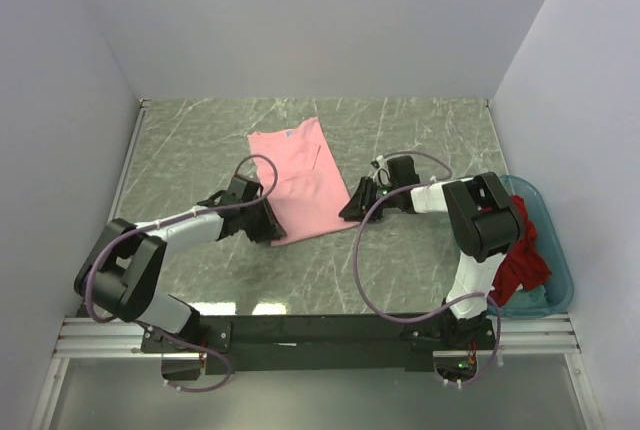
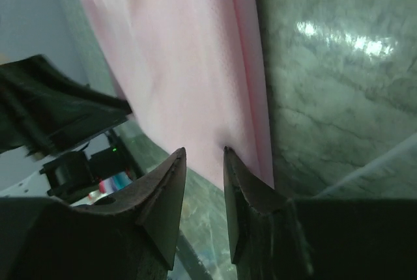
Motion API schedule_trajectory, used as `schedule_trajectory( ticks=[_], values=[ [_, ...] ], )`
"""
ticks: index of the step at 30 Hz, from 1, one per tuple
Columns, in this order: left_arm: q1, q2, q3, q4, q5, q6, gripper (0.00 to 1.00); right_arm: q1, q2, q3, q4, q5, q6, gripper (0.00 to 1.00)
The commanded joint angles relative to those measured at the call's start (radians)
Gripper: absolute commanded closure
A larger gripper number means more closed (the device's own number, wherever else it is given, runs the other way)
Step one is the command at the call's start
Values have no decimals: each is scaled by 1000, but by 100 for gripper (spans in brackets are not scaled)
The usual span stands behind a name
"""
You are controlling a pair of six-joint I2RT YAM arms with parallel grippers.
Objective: Fold and stack the t-shirts
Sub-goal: Fold the tshirt
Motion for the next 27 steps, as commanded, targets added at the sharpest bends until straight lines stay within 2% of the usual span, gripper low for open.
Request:
schedule_trajectory(
  ticks=[1, 7, 11, 17, 21, 24, 25, 27],
  values=[
    [8, 18, -40, 34, -5, -103, 70, -22, 27, -28, 63, -8, 5, 63],
    [15, 35, -54, -66, -78, -120, 74, -54, 95, -57, 88, -43, 27, 64],
    [23, -5, -31, -137, -117, -111, 73, -57, 38, -57, 48, -29, 5, 64],
    [8, -112, 77, -389, -273, -76, 50, -45, -156, -39, -138, 86, -79, 59],
    [-43, -106, 124, -479, -342, -75, 37, 1, -270, -18, -295, 269, -127, 52],
    [-84, -67, 144, -491, -361, -82, 31, 70, -344, 13, -413, 420, -156, 45],
    [-93, -42, 156, -490, -362, -82, 31, 87, -358, 19, -438, 517, -162, 43],
    [-112, -1, 182, -485, -365, -80, 32, 127, -384, 36, -496, 581, -165, 41]
  ],
)
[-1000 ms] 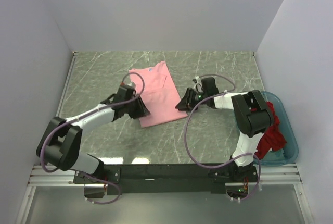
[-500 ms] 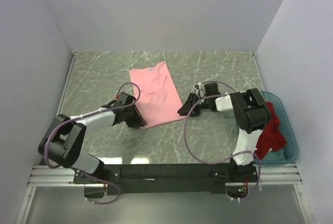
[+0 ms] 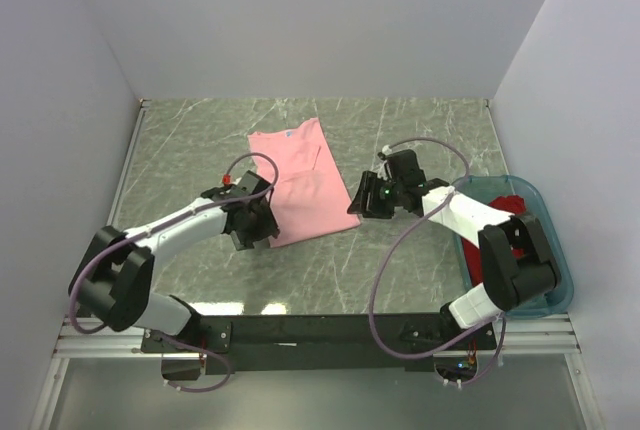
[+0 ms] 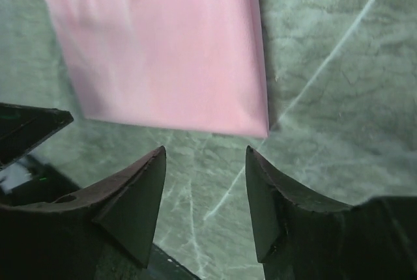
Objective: Fold and stack the t-shirts
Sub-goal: Fold the tshirt
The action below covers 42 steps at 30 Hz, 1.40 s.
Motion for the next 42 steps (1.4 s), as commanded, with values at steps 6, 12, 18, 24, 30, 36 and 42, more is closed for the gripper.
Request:
schedule_trajectory(
  ticks=[6, 12, 18, 24, 30, 36, 42],
  values=[
    [-68, 149, 126, -50, -74, 25, 43, 131, -82, 41, -209, 351, -42, 39],
    [-89, 219, 141, -38, -63, 30, 50, 164, -96, 21, -215, 382, -45, 39],
    [-99, 233, 109, -41, -22, 10, 54, 187, -75, 44, -215, 416, -45, 39],
    [-97, 262, 92, -39, 7, 21, 69, 215, -18, 89, -221, 421, -36, 41],
    [-97, 256, 92, -48, 12, 34, 90, 224, 46, 141, -253, 450, -28, 43],
    [-97, 230, 69, -50, 18, 42, 99, 230, 109, 170, -280, 450, -8, 48],
    [-99, 212, 56, -45, 26, 47, 99, 239, 166, 207, -283, 444, 1, 54]
  ],
)
